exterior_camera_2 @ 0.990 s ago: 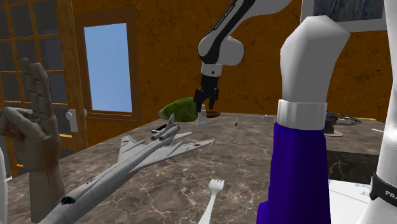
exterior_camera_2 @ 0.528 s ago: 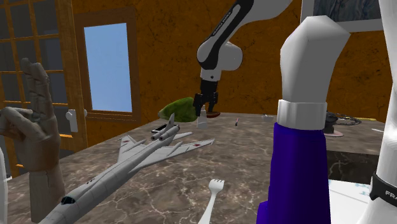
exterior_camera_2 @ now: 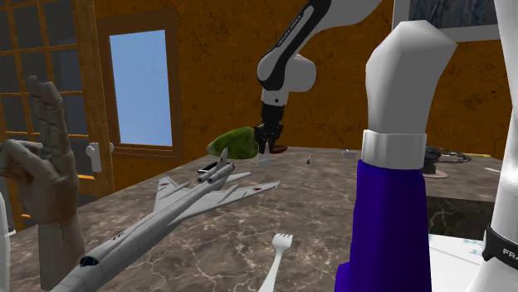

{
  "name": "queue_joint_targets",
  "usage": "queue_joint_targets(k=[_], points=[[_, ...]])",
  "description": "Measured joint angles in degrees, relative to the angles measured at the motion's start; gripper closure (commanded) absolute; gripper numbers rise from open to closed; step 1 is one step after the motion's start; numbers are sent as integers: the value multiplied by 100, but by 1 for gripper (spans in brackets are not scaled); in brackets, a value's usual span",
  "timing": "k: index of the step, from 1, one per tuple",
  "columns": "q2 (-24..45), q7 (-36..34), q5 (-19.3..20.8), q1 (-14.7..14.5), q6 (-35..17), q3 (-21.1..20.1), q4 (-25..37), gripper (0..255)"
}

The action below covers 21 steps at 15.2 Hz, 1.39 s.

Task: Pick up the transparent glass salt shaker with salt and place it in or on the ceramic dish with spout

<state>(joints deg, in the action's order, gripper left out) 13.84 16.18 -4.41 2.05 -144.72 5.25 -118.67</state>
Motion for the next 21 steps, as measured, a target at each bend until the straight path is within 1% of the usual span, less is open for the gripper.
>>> queue_joint_targets(k=[7,21], points=[[-18,-3,5,1,25,4,5,255],[-571,-123,140,-30,957,37,390,255]])
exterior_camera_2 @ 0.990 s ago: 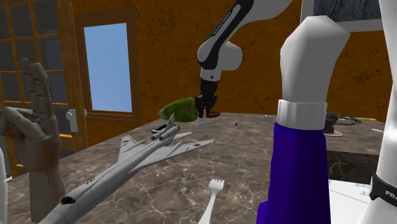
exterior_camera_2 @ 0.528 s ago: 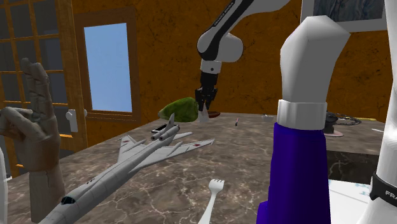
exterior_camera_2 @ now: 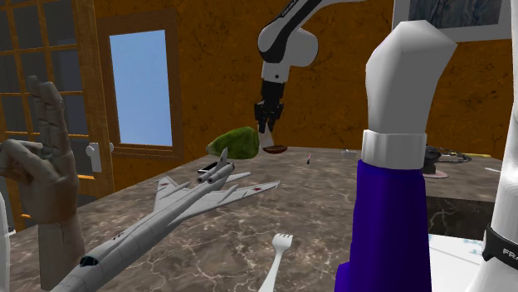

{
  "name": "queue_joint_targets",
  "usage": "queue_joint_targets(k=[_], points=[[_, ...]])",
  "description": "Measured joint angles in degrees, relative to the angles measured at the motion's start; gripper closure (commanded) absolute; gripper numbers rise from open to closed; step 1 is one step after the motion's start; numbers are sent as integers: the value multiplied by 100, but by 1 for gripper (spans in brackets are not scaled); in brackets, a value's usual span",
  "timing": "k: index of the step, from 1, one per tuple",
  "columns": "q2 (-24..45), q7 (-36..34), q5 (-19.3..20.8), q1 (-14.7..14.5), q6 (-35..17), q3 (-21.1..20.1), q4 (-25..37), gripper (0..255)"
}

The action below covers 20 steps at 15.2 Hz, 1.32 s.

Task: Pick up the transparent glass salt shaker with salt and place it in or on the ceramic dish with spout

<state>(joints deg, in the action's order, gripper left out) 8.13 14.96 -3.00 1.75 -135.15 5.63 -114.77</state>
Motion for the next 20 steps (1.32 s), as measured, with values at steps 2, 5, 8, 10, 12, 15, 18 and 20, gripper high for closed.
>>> queue_joint_targets(k=[2,5,8,10,12,15,18,20], points=[[-51,-11,13,-1,148,3,97,255],[-128,-18,30,3,365,10,236,255],[-211,-24,44,5,580,15,371,255],[-148,29,23,35,666,34,517,255],[65,203,-50,131,822,91,877,255],[531,562,-205,350,1047,191,1547,255],[1029,857,-350,565,1288,253,2263,255],[1453,1046,-451,738,1524,283,2903,255]])
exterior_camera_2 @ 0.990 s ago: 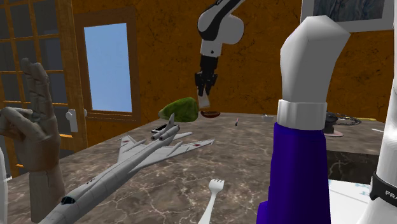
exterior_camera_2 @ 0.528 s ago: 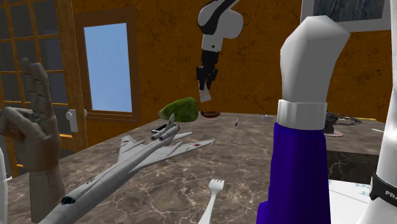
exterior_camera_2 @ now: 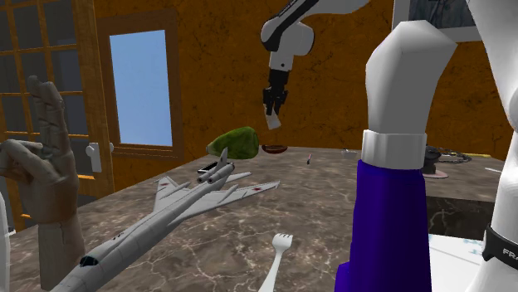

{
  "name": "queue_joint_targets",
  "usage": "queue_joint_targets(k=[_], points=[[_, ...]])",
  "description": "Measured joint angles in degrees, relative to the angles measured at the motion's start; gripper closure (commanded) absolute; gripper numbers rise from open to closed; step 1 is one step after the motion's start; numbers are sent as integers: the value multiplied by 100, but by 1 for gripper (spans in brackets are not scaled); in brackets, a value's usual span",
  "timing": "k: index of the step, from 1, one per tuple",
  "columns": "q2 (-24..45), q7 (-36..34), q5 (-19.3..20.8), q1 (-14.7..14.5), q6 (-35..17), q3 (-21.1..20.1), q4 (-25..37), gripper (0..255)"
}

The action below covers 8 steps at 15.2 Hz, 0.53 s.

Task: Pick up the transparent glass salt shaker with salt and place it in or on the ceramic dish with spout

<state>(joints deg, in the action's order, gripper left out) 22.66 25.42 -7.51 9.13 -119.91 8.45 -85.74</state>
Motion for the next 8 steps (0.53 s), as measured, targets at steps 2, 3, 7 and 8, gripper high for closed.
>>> queue_joint_targets(k=[2,3,7,8], points=[[365,160,-85,170,240,19,593,255],[576,207,-120,239,356,21,914,255],[1972,441,-299,748,1316,-5,3281,255],[2288,462,-320,841,1538,-19,3796,255]])
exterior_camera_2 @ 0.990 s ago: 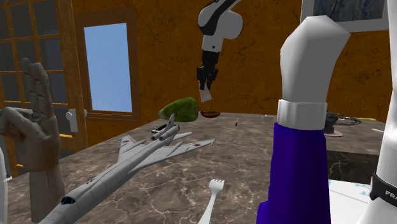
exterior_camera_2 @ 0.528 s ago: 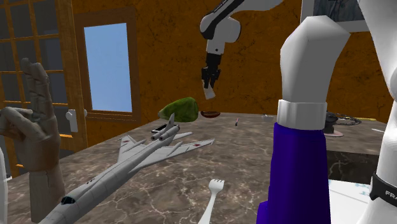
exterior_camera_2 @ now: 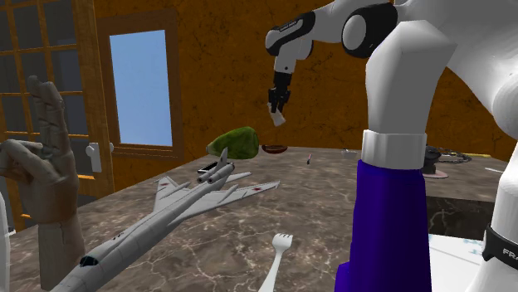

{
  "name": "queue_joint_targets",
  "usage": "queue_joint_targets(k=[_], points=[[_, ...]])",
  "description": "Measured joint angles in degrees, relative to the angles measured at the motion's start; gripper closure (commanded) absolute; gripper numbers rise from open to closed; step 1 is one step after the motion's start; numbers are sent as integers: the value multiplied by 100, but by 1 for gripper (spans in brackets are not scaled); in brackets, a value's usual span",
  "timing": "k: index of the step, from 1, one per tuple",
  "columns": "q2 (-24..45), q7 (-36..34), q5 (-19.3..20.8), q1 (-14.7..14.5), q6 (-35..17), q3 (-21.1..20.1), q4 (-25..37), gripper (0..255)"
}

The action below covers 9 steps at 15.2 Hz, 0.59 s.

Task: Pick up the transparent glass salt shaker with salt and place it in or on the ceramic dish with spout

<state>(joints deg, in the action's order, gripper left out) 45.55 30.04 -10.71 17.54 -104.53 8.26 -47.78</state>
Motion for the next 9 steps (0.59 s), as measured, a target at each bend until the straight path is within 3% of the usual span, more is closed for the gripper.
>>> queue_joint_targets(k=[2,9], points=[[154,29,-14,34,-16,-11,123,255],[150,109,-37,7,-534,-17,-408,255]])
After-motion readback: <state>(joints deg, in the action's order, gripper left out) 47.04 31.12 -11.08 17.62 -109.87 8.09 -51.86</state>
